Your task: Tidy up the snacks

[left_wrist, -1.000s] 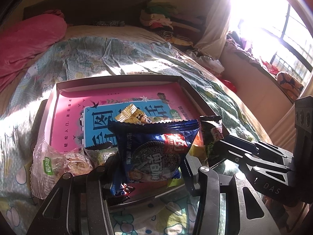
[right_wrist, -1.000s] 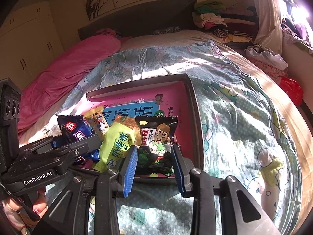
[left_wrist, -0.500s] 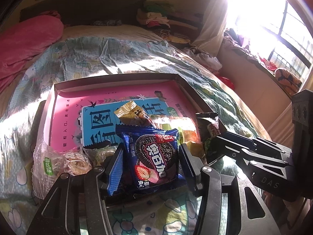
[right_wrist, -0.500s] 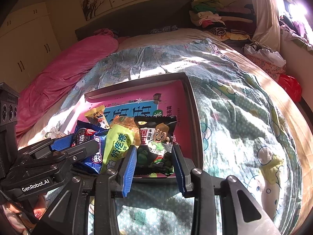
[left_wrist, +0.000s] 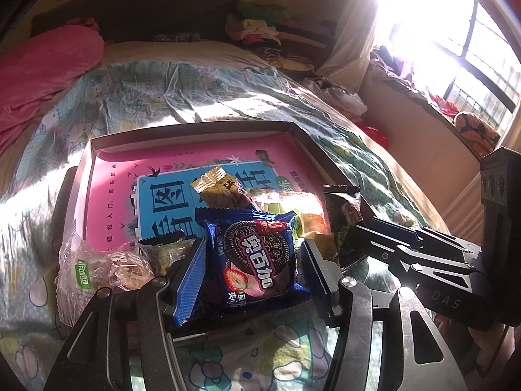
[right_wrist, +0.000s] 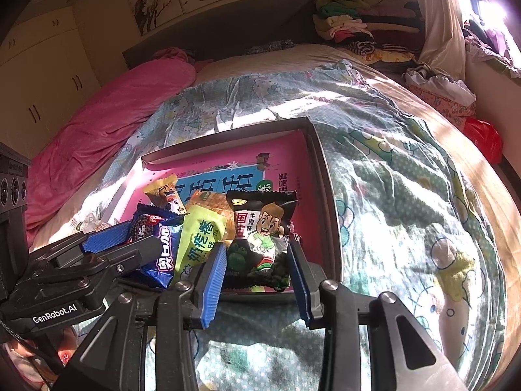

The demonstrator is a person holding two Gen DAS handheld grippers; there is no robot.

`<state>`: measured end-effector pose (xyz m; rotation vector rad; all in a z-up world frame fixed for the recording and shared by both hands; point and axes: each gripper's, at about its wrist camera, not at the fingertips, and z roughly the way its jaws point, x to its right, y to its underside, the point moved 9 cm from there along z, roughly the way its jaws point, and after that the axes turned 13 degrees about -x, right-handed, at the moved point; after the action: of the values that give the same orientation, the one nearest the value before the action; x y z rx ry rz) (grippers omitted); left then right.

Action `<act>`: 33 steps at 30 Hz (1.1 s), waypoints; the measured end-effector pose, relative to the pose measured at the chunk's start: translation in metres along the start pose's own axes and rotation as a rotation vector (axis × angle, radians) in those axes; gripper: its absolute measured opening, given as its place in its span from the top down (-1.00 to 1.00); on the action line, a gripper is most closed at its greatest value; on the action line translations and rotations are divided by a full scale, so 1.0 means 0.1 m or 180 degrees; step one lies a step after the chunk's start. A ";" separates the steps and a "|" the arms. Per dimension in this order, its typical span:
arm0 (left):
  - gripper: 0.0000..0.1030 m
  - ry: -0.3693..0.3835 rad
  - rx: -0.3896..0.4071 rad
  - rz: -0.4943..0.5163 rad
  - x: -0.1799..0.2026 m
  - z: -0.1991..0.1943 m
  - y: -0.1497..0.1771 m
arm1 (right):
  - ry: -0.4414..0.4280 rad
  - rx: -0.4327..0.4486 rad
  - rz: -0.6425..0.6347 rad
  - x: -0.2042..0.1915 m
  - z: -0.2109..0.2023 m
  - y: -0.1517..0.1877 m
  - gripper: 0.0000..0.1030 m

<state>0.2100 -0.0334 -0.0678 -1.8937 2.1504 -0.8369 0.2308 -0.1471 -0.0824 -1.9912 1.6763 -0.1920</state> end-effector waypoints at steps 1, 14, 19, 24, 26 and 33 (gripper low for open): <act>-0.18 0.0002 -0.0002 0.0000 0.00 -0.01 0.00 | -0.0001 -0.0003 -0.0001 0.00 0.00 0.00 0.25; -0.41 0.0058 0.0097 -0.0047 0.01 -0.19 -0.02 | 0.0104 0.0273 -0.0044 -0.04 -0.27 -0.06 0.02; -0.45 -0.0039 0.0104 -0.0191 -0.01 -0.41 0.13 | 0.0242 0.0564 -0.0229 -0.13 -0.62 -0.02 -0.32; -0.46 -0.0236 0.0020 -0.0373 -0.06 -0.59 0.49 | 0.0317 0.0476 -0.0376 -0.21 -0.74 0.23 -0.43; -0.46 -0.0257 -0.0052 -0.0412 -0.04 -0.59 0.65 | 0.0245 0.0377 -0.0317 -0.22 -0.73 0.35 -0.44; -0.46 -0.0362 -0.0173 -0.0406 0.03 -0.55 0.99 | 0.0214 0.0084 -0.0248 -0.24 -0.66 0.77 -0.51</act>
<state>0.0984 -0.0158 -0.0710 -2.0704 2.0239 -0.6803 0.1300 -0.1514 -0.0569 -2.0529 1.6297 -0.3105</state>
